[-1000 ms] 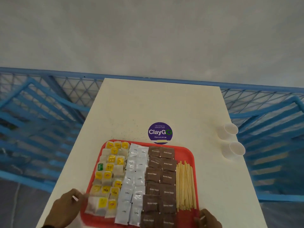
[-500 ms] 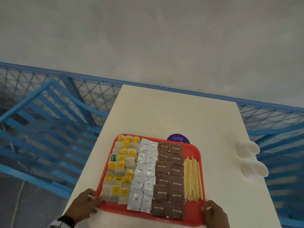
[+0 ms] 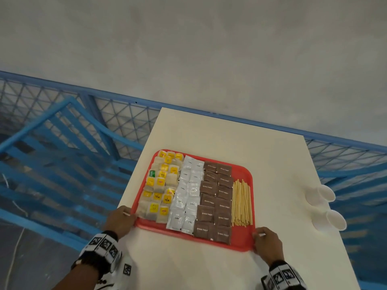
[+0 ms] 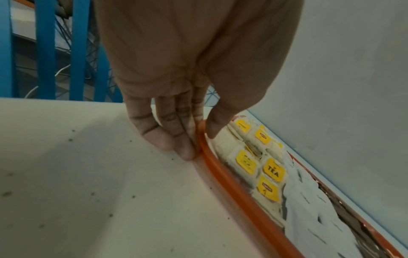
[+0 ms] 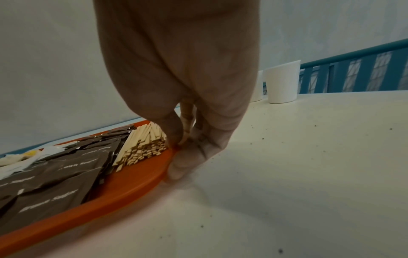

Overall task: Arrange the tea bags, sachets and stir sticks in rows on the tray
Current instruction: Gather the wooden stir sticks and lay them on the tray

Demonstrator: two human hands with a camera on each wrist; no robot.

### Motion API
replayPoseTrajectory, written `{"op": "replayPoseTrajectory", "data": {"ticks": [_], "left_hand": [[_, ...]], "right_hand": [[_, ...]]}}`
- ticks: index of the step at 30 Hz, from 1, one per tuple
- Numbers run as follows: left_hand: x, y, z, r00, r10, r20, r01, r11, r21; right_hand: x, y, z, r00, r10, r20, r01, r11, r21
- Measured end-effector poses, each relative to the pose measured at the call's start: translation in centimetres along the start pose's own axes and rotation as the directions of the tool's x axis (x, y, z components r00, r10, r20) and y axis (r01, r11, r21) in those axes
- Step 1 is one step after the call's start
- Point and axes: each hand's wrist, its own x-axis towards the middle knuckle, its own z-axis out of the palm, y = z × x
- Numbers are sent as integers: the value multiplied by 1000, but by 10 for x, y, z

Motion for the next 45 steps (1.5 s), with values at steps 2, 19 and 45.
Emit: {"op": "replayPoseTrajectory", "data": {"ticks": [2, 19, 45], "left_hand": [[5, -2, 2, 1000, -7, -7, 7, 1000, -9], [25, 7, 6, 998, -42, 43, 44, 998, -46], [-96, 273, 239, 718, 569, 400, -653, 750, 106]], "right_hand": [[2, -2, 4, 999, -1, -35, 1, 1000, -11], [21, -17, 2, 997, 44, -62, -41, 999, 35], [113, 142, -183, 991, 98, -96, -68, 958, 277]]}}
